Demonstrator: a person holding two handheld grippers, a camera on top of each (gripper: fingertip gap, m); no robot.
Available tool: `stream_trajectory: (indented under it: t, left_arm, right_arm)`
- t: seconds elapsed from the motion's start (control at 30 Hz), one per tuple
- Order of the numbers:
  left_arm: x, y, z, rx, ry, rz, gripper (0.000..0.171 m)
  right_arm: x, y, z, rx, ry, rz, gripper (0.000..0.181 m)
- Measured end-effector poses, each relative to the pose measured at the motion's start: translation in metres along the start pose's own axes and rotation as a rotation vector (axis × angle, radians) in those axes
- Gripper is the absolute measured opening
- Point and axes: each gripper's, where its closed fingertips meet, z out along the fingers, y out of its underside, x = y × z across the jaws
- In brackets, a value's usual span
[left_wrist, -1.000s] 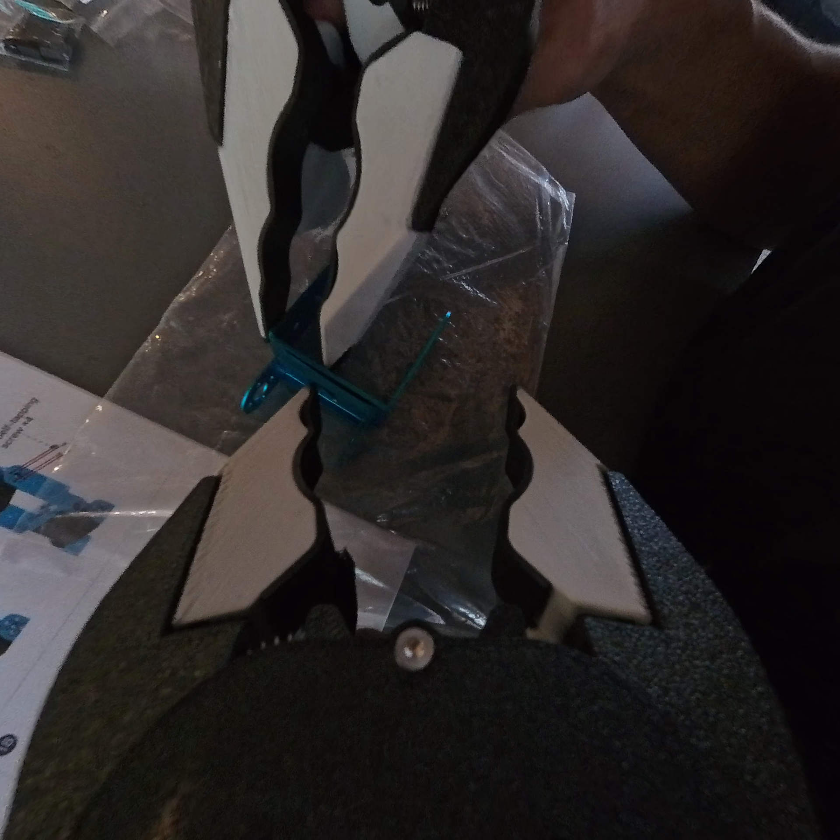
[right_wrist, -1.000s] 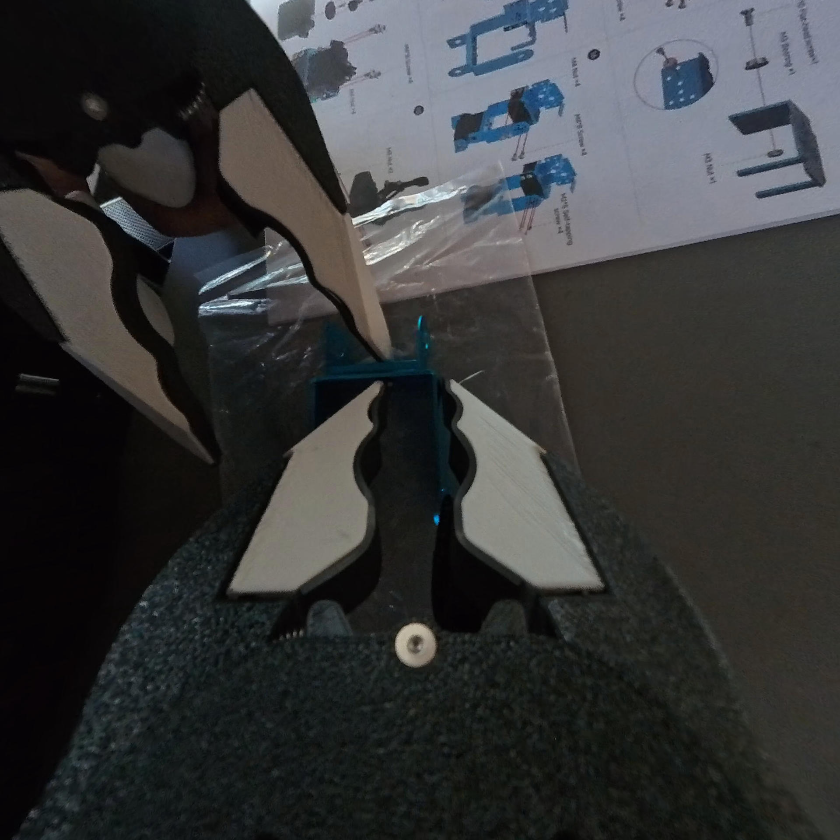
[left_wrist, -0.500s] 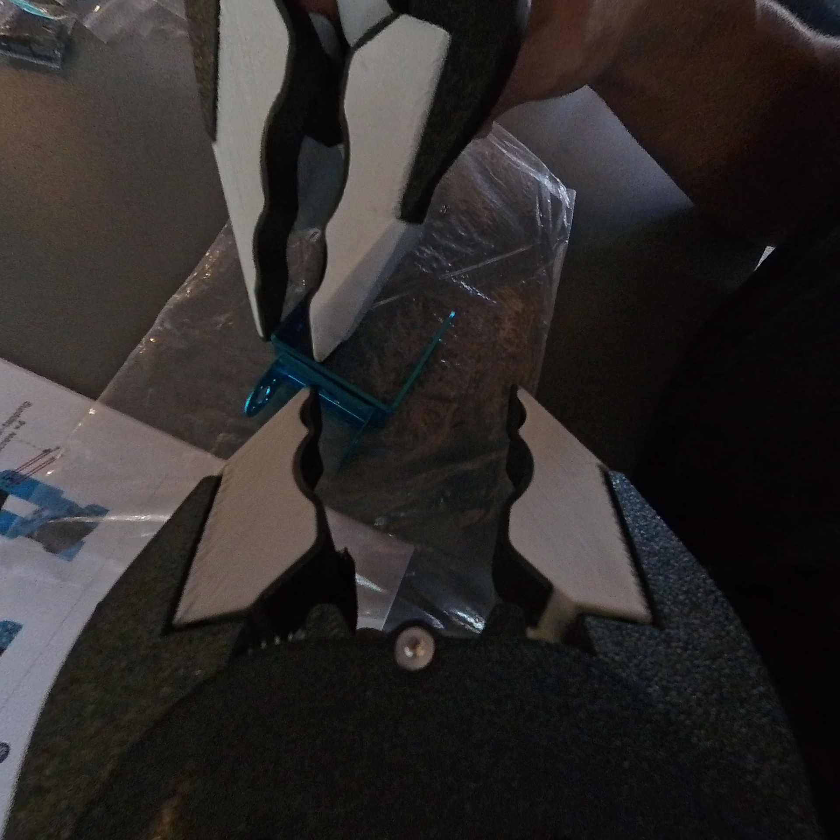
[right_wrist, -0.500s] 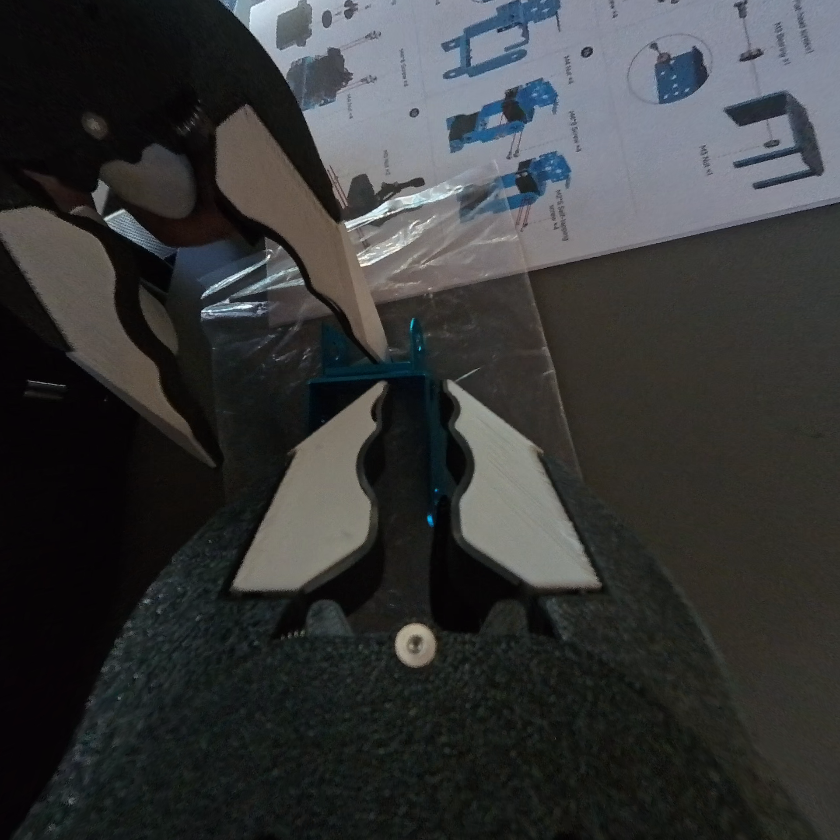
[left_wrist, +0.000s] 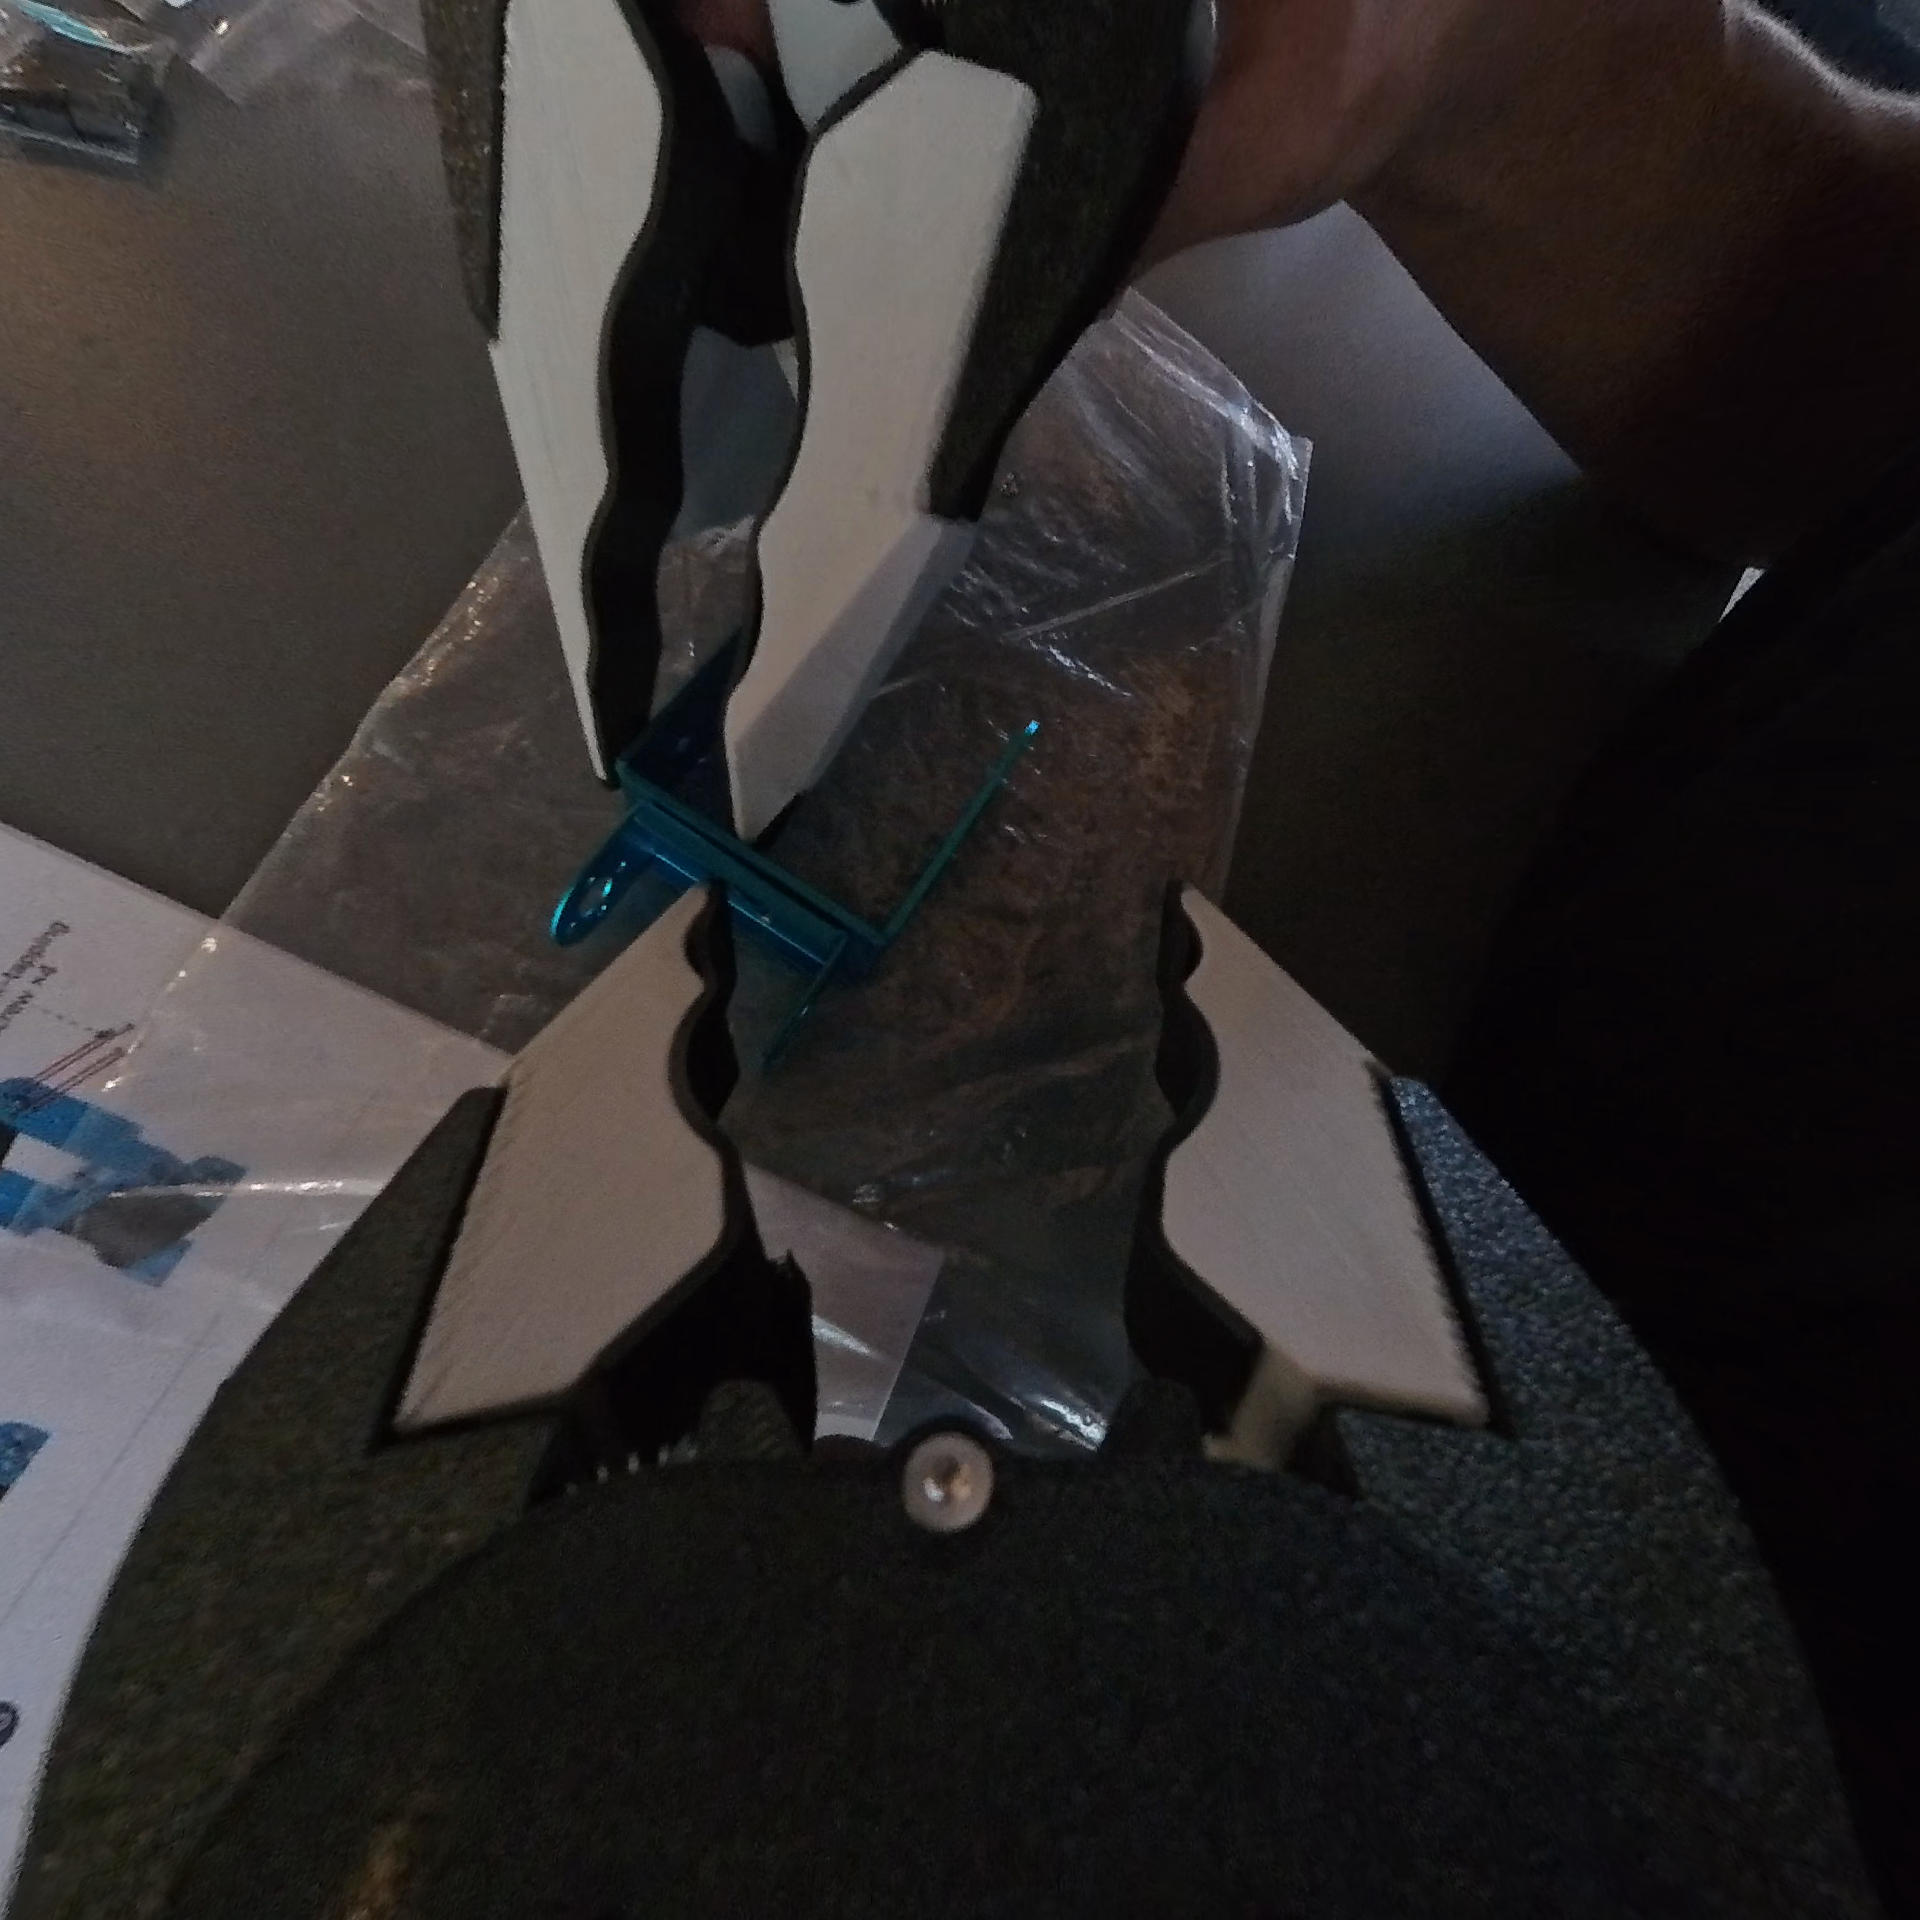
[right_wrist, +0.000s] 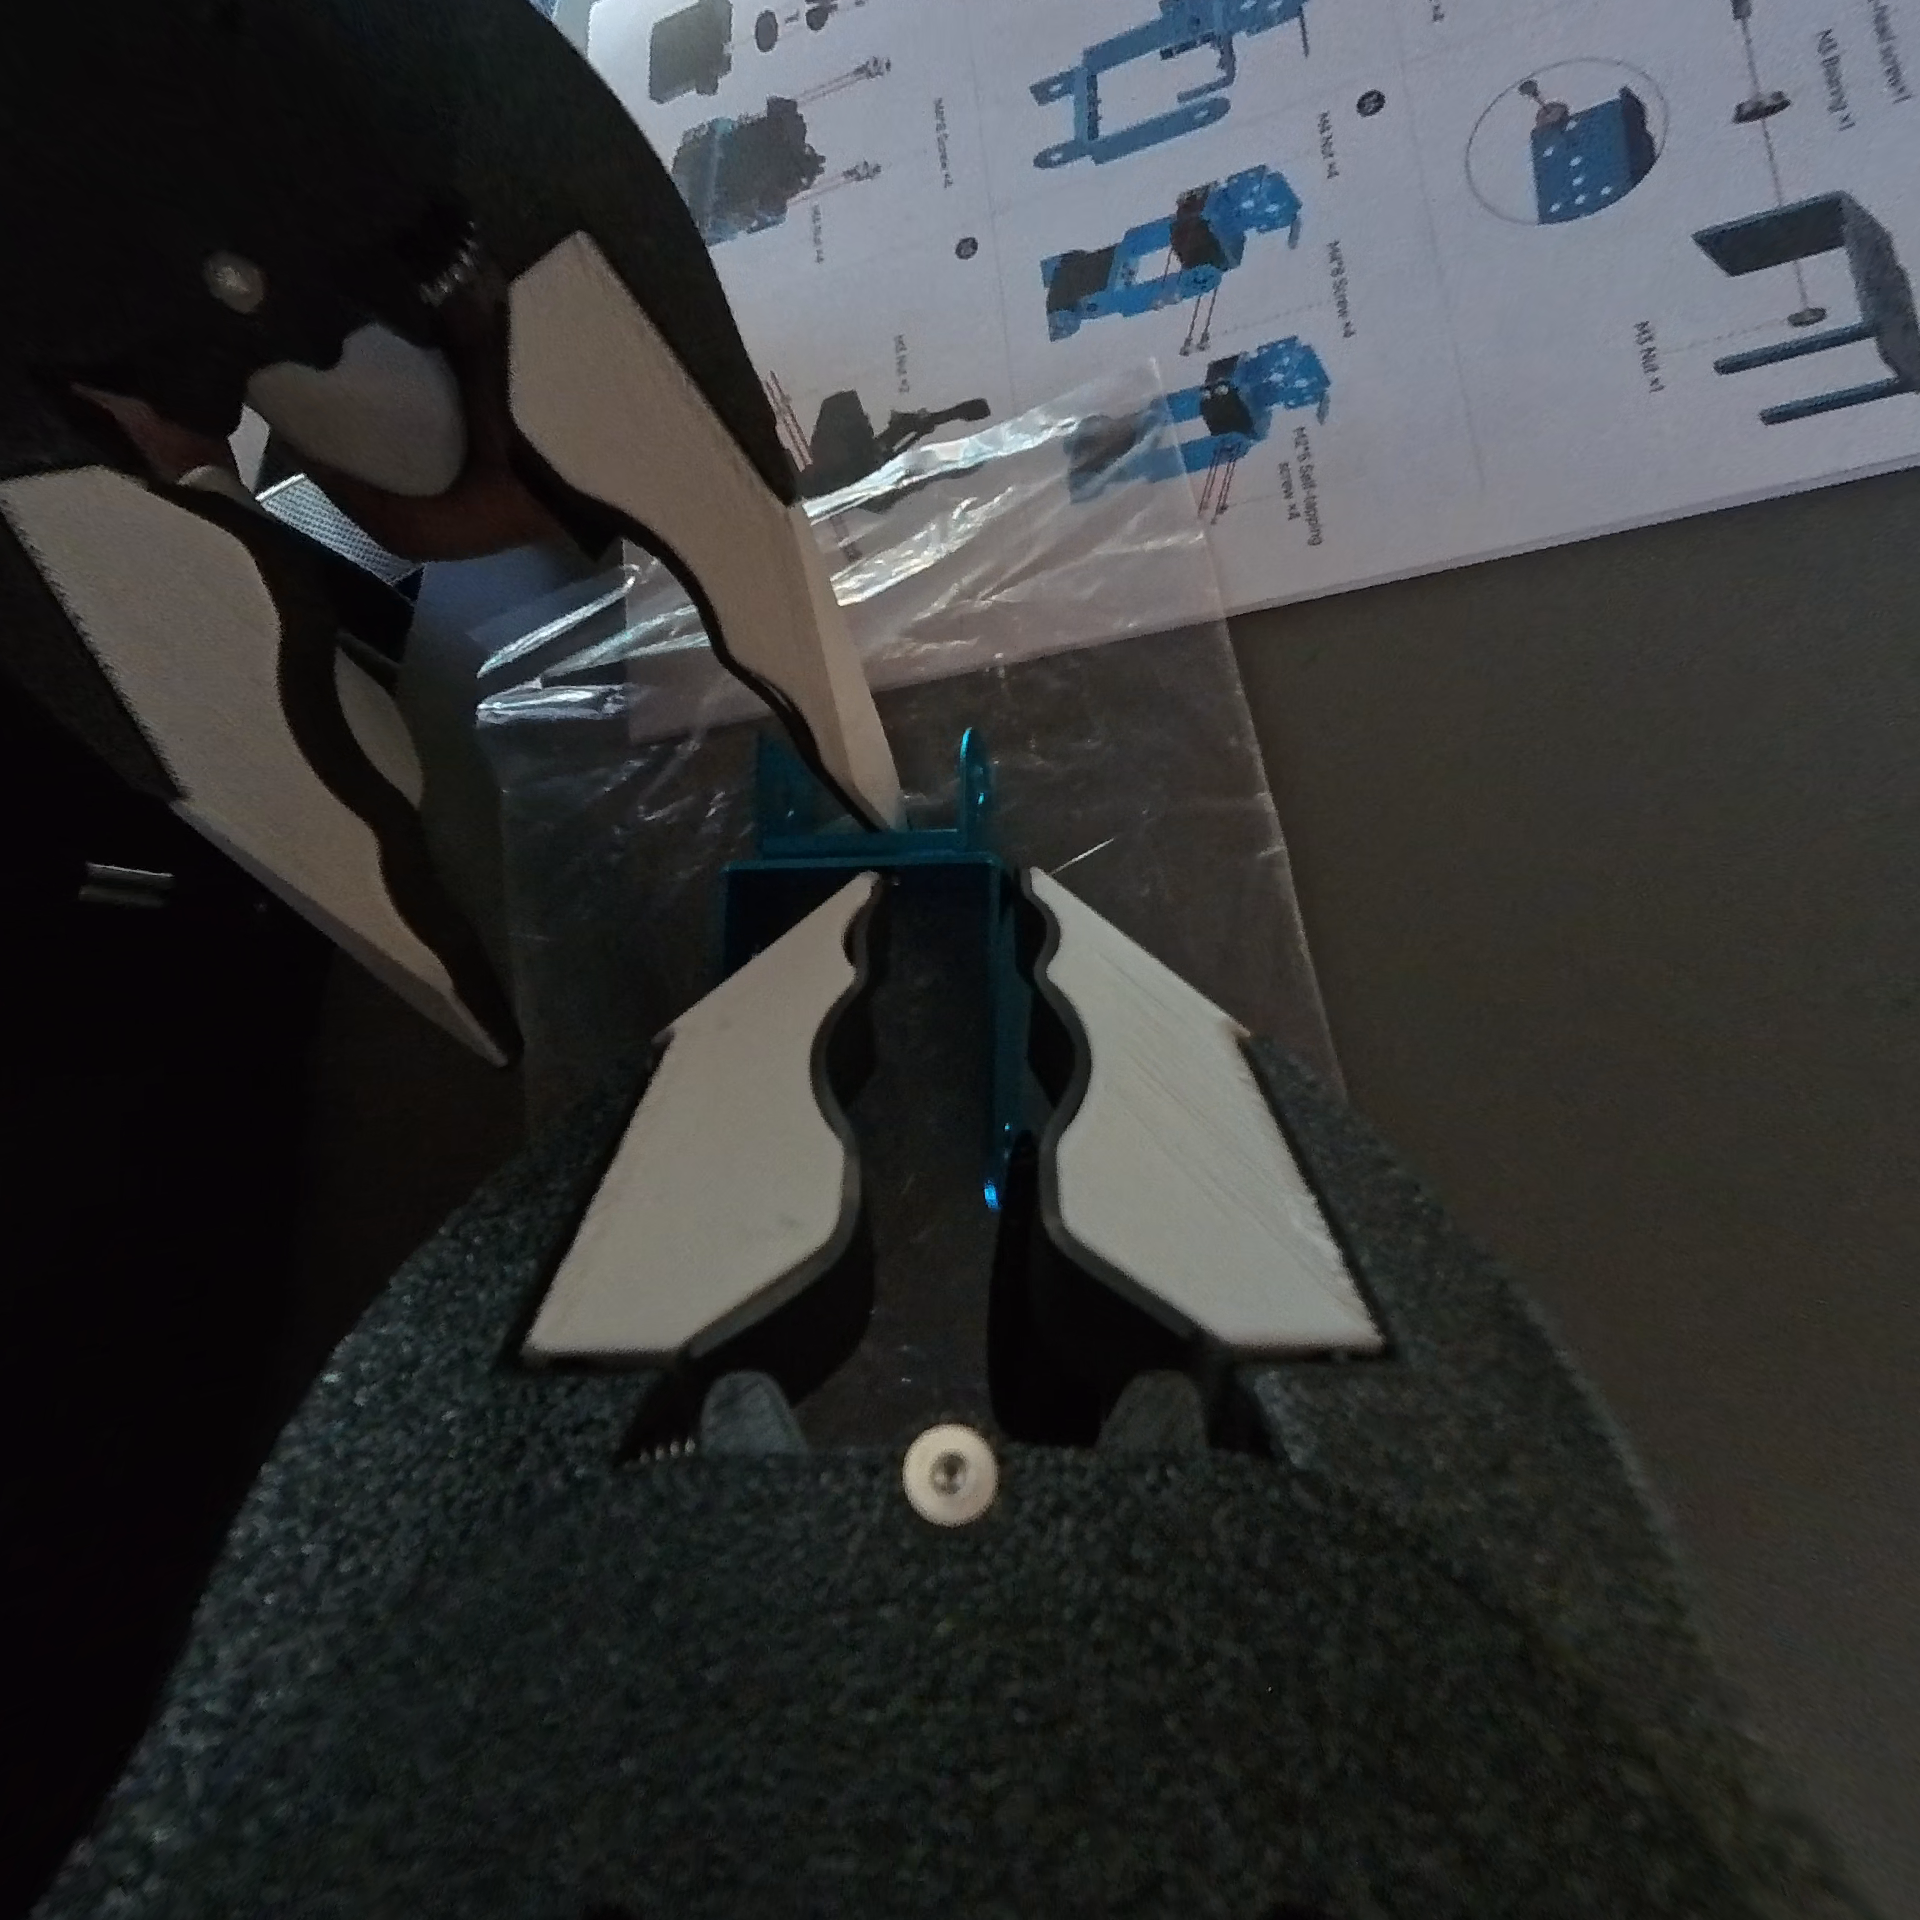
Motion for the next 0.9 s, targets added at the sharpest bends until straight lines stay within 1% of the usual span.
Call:
stream_trajectory:
  t: [0.2,0.27,0.3,0.37,0.47,0.7,0.9]
  left_arm:
    - [0.0001,-0.0002,0.0001,-0.001,0.0,0.001,0.082]
    - [0.0007,0.0,0.0007,-0.003,0.002,0.002,0.082]
    - [0.0008,0.0001,0.0011,-0.004,0.001,0.003,0.082]
    - [0.0006,0.0003,0.0013,-0.006,-0.002,0.006,0.082]
    - [0.0003,-0.0001,0.0007,-0.004,-0.002,0.003,0.082]
    - [0.0007,0.0001,0.0008,-0.008,-0.005,0.009,0.082]
    - [0.0013,0.0008,-0.0002,-0.007,-0.003,0.006,0.082]
  right_arm:
    - [-0.0003,-0.0001,-0.0009,0.008,-0.013,0.013,0.022]
    - [0.001,0.0008,-0.0011,0.004,-0.001,0.005,0.012]
    - [0.0008,0.0006,-0.001,0.006,0.0,0.003,0.012]
    - [0.003,0.0008,-0.0012,0.004,0.016,0.004,0.019]
    - [0.002,-0.0004,-0.0052,0.012,0.007,0.012,0.022]
    - [-0.002,0.002,-0.0001,-0.016,0.02,-0.032,0.024]
    - [-0.0002,0.0026,-0.0008,-0.01,0.01,-0.007,0.019]
